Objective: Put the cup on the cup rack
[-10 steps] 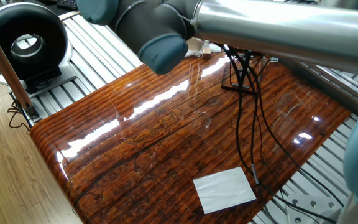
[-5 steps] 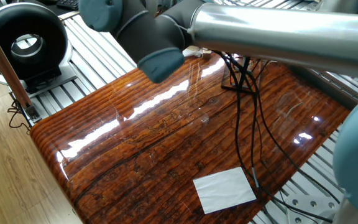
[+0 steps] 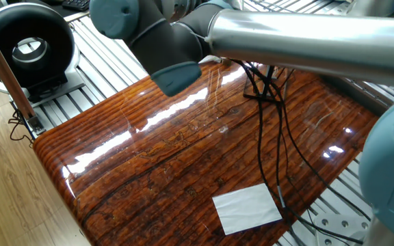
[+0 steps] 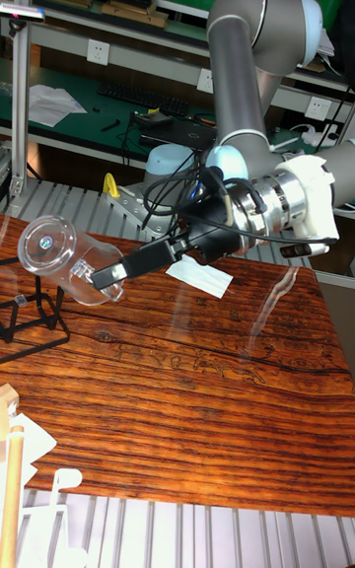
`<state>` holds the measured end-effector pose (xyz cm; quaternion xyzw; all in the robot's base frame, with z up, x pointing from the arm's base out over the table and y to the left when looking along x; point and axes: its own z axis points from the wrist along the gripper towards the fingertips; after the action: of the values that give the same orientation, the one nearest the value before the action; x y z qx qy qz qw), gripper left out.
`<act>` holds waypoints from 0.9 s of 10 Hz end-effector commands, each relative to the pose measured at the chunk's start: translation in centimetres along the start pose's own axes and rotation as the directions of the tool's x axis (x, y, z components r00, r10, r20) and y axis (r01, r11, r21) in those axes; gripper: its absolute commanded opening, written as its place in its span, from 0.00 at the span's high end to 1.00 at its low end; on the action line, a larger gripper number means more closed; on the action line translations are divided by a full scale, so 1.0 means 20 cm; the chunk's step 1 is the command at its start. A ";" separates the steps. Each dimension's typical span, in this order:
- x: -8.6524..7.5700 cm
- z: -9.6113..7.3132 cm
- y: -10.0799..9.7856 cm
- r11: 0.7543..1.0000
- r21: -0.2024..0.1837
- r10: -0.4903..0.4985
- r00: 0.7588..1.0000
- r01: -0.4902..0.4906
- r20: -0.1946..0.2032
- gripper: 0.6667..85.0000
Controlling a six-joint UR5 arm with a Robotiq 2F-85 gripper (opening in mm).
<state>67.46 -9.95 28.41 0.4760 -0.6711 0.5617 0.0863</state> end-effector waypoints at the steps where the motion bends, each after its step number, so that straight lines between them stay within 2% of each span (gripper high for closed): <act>1: 0.01 0.06 0.06 0.999 0.007 0.036 0.999 -0.036 0.020 1.00; 4: 0.00 0.10 0.11 0.998 0.002 0.062 0.997 -0.062 0.040 1.00; 6: 0.00 0.12 0.13 0.998 0.007 0.065 0.996 -0.065 0.056 1.00; 9: 0.00 0.12 0.12 0.998 0.021 0.053 0.997 -0.055 0.058 1.00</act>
<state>66.84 -11.78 26.40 0.4743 -0.6773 0.5601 0.0501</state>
